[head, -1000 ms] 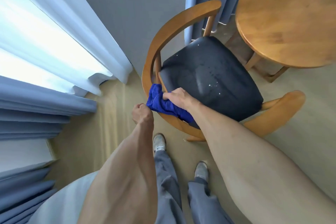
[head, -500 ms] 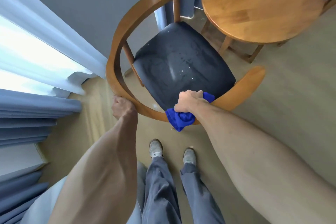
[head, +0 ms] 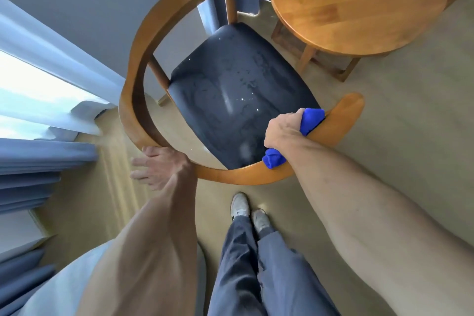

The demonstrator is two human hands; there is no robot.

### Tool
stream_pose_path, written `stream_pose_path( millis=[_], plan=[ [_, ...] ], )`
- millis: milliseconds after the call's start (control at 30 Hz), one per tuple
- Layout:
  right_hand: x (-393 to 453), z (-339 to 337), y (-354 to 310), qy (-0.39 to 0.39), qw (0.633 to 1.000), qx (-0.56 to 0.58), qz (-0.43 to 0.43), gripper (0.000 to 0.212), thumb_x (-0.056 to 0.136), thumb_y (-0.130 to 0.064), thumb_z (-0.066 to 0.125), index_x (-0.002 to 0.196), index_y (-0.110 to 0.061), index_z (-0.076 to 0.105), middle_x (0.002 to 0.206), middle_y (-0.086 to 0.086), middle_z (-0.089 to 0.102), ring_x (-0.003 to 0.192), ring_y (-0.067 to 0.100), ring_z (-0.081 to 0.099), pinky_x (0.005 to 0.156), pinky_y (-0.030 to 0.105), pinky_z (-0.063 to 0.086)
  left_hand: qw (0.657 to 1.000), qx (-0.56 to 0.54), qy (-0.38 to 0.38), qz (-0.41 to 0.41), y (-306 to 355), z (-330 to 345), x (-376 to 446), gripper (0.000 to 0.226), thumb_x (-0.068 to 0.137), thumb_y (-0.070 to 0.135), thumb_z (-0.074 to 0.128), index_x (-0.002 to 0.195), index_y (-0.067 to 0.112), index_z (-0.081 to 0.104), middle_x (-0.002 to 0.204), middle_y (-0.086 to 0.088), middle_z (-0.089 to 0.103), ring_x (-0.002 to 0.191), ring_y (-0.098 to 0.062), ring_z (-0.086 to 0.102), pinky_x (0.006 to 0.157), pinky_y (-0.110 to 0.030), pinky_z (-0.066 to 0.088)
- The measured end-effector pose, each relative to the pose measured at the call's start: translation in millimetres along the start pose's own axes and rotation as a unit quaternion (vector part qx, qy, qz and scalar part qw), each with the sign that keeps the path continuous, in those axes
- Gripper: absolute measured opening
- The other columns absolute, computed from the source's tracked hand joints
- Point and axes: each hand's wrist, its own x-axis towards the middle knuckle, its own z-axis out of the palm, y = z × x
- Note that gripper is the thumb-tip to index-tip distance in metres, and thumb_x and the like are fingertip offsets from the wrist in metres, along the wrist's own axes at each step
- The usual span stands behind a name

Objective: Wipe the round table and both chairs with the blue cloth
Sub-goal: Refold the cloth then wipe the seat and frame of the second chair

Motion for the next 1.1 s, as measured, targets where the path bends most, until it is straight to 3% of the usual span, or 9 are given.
stream_pose_path(
  millis=[133,333,567,733,867,1033,1100],
  plan=[
    [8,0,3,-0.010,0.999,0.005,-0.051,0.017,0.080,-0.031,0.049,0.092,-0.023,0.057,0.101,0.000,0.058,0.111,0.027,0.055,0.108,0.051,0.025,0.996,0.055,0.004,0.066,-2,-1,-11,0.054,0.103,0.039,0.021,0.152,0.018,0.026,0.159,-0.016,0.021,0.142,-0.030,0.028,0.112,-0.047,0.021],
    [17,2,17,-0.040,0.992,0.032,-0.117,0.021,0.081,-0.034,0.050,0.099,-0.024,0.057,0.119,0.002,0.058,0.116,0.031,0.052,0.104,0.051,0.028,0.999,0.041,-0.007,0.023,-17,16,-48,0.067,0.099,0.042,0.035,0.155,0.013,0.013,0.149,-0.016,0.036,0.133,-0.035,0.040,0.107,-0.052,0.034],
    [22,2,67,-0.006,0.975,0.128,-0.184,0.019,0.079,-0.030,0.054,0.097,-0.025,0.056,0.117,0.002,0.060,0.110,0.028,0.055,0.104,0.045,0.031,0.987,-0.011,-0.067,-0.143,-36,46,-188,0.069,0.099,0.029,0.043,0.156,0.006,0.012,0.151,-0.020,0.033,0.135,-0.035,0.037,0.107,-0.046,0.029],
    [41,2,116,0.086,0.980,0.090,-0.153,0.022,0.079,-0.036,0.061,0.099,-0.028,0.058,0.115,0.000,0.063,0.121,0.026,0.048,0.108,0.051,0.024,0.986,0.102,-0.060,-0.117,-5,64,-250,0.068,0.092,0.026,0.055,0.152,0.022,0.024,0.160,-0.028,-0.003,0.148,-0.041,0.009,0.114,-0.048,0.015],
    [66,-1,158,0.141,0.981,0.075,-0.108,0.016,0.079,-0.036,0.062,0.090,-0.027,0.054,0.108,0.002,0.065,0.117,0.026,0.047,0.105,0.053,0.025,0.982,0.143,-0.041,-0.114,1,77,-263,0.048,0.091,0.026,0.056,0.138,0.022,0.046,0.160,-0.027,-0.008,0.149,-0.043,-0.002,0.117,-0.049,0.013],
    [104,-8,217,0.092,0.972,0.216,-0.012,0.020,0.081,-0.033,0.062,0.098,-0.023,0.059,0.112,0.004,0.061,0.114,0.032,0.053,0.095,0.047,0.037,0.985,0.142,-0.031,-0.088,1,80,-271,0.027,0.092,0.021,0.050,0.119,0.019,0.057,0.161,-0.025,-0.007,0.149,-0.041,-0.004,0.117,-0.049,0.009],
    [116,-8,239,0.049,0.959,0.278,0.004,0.020,0.083,-0.030,0.062,0.097,-0.018,0.057,0.113,0.005,0.063,0.104,0.032,0.060,0.081,0.037,0.046,0.986,0.154,-0.026,-0.062,3,79,-272,0.027,0.091,0.017,0.050,0.117,0.018,0.058,0.162,-0.023,-0.003,0.150,-0.039,-0.002,0.117,-0.049,0.009]
  ],
)
